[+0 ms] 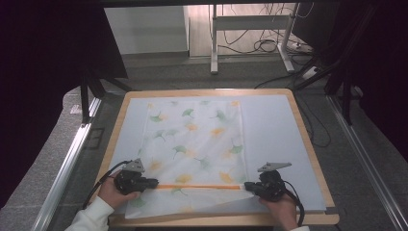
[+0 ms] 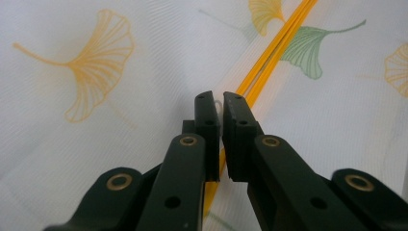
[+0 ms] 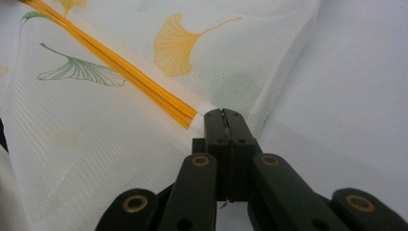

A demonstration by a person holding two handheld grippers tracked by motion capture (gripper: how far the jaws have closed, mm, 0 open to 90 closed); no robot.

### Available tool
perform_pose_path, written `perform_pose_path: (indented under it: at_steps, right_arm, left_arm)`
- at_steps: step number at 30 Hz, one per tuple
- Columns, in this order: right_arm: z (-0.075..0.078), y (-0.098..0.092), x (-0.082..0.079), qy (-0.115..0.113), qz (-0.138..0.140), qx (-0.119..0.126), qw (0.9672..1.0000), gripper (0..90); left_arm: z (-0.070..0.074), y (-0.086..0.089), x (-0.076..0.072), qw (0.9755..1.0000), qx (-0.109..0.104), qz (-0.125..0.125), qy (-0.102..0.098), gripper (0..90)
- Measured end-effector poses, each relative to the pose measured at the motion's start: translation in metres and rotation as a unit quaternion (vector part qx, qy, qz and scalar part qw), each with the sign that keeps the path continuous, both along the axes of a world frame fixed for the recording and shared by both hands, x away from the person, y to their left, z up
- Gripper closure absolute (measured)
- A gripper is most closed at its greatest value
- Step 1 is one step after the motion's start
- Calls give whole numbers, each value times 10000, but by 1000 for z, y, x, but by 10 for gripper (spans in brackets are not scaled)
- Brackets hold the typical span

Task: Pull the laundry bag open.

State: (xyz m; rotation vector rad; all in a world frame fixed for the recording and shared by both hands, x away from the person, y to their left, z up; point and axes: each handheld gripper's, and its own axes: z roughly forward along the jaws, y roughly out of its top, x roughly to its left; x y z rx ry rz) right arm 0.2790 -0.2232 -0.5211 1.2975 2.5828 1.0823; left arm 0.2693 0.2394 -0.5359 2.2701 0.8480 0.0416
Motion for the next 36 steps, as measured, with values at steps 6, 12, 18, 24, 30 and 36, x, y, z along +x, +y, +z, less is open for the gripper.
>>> perform_pose_path:
  at_steps: [6,12,18,24,30,36]
  right_arm:
    - [0,0,0,2,1,1,10000,897]
    - [0,0,0,1,-2,-2,10000,896]
    - [0,0,0,1,-2,-4,10000,897]
    - [0,0,0,-3,-4,-3,10000,896]
    - [0,0,0,3,7,12,10000,896]
    - [0,0,0,-7,1,5,10000,897]
  left_arm:
    - [-2,12,-2,9999,-66,115,11,864]
    - [-2,21,-4,9997,-71,227,8,864]
    - [-3,31,-5,9995,-81,317,11,865]
    - [-4,37,-7,9993,-110,371,18,865]
    - [-5,44,-7,9990,-176,395,55,864]
    - [-5,49,-9,9988,-169,464,42,866]
